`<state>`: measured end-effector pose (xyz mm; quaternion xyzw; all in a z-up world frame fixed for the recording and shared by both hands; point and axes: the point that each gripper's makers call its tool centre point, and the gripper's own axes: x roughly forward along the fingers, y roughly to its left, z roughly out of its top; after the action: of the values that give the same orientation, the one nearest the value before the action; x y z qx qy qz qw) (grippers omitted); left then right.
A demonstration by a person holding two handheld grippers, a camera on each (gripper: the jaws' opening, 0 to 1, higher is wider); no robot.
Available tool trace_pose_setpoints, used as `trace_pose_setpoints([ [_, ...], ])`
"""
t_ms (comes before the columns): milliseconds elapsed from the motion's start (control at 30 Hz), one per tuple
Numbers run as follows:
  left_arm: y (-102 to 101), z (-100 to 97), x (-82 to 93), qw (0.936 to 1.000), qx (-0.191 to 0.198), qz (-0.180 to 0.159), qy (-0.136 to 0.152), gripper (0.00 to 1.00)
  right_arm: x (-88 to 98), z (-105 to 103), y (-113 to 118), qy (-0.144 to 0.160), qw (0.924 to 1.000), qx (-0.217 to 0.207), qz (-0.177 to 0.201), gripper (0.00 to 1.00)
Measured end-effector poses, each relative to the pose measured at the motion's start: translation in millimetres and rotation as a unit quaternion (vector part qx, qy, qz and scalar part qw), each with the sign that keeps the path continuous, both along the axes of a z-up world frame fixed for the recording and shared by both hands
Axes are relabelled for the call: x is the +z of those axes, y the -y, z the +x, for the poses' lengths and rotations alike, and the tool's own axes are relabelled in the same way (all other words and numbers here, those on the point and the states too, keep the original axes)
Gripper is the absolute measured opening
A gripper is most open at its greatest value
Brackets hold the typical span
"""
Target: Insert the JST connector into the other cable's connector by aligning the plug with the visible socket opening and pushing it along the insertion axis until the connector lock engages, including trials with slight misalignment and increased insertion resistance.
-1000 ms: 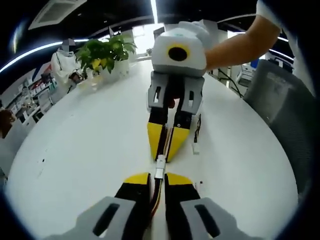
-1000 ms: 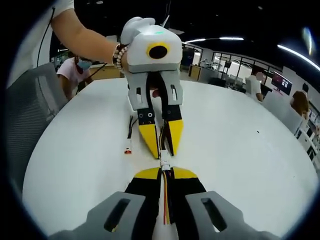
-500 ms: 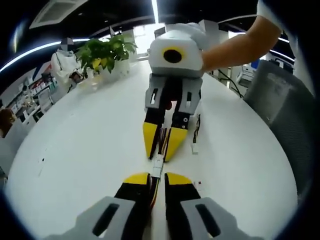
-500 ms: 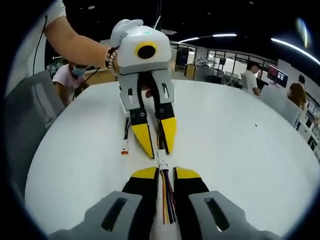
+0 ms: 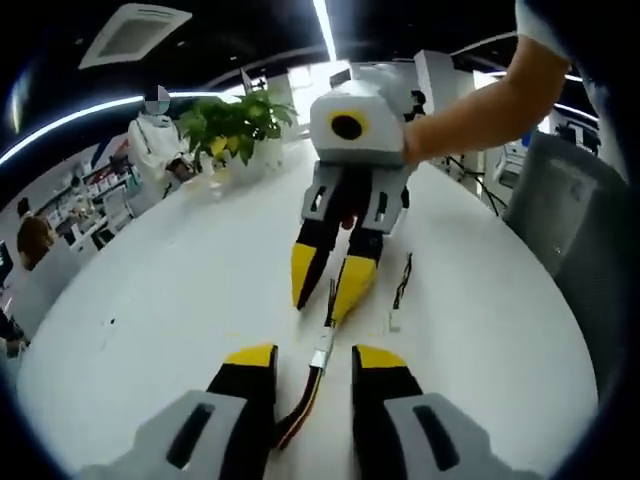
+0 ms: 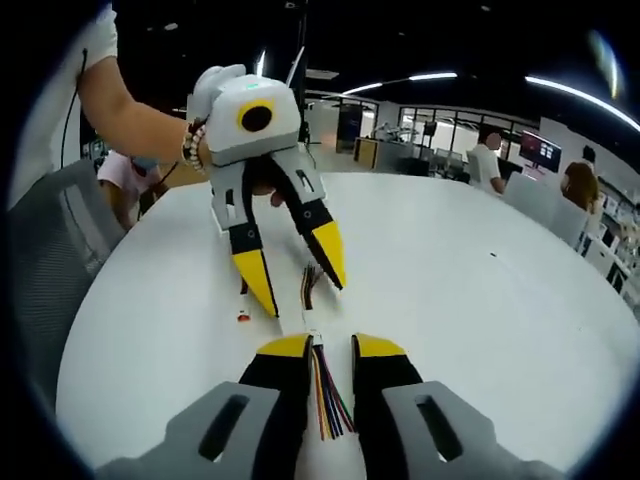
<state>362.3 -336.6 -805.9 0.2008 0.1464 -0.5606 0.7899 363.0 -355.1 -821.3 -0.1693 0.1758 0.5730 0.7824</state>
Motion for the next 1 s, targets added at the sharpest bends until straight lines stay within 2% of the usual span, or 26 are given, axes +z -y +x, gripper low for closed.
trace_pose_setpoints([
  [233, -14.6, -6.9, 9.7, 0.9990, 0.031, -0.031, -0.013, 0.42, -2.1, -9.6, 10.8, -0.003, 1.0000, 0.000, 0.000, 0.15],
  [400, -21.5, -12.9, 9.7, 0.9982, 0.040, -0.039, -0.020, 0.45, -1.9, -19.9, 11.2, -0.005, 1.0000, 0.005, -0.006, 0.16],
  [600, -19.9, -23.6, 7.5, 0.9976, 0.044, -0.044, -0.032, 0.47, 1.3, -33.9, 9.6, -0.010, 0.9999, 0.011, -0.007, 0.16],
  [800, -17.5, -34.9, -3.4, 0.9978, 0.037, -0.035, -0.041, 0.47, -1.8, -47.5, 9.4, -0.016, 0.9997, 0.013, -0.011, 0.16],
  [1000, -15.7, -45.9, -22.3, 0.9969, 0.034, -0.028, -0.066, 0.46, -11.1, -59.6, 7.4, -0.028, 0.9993, 0.018, -0.019, 0.16],
])
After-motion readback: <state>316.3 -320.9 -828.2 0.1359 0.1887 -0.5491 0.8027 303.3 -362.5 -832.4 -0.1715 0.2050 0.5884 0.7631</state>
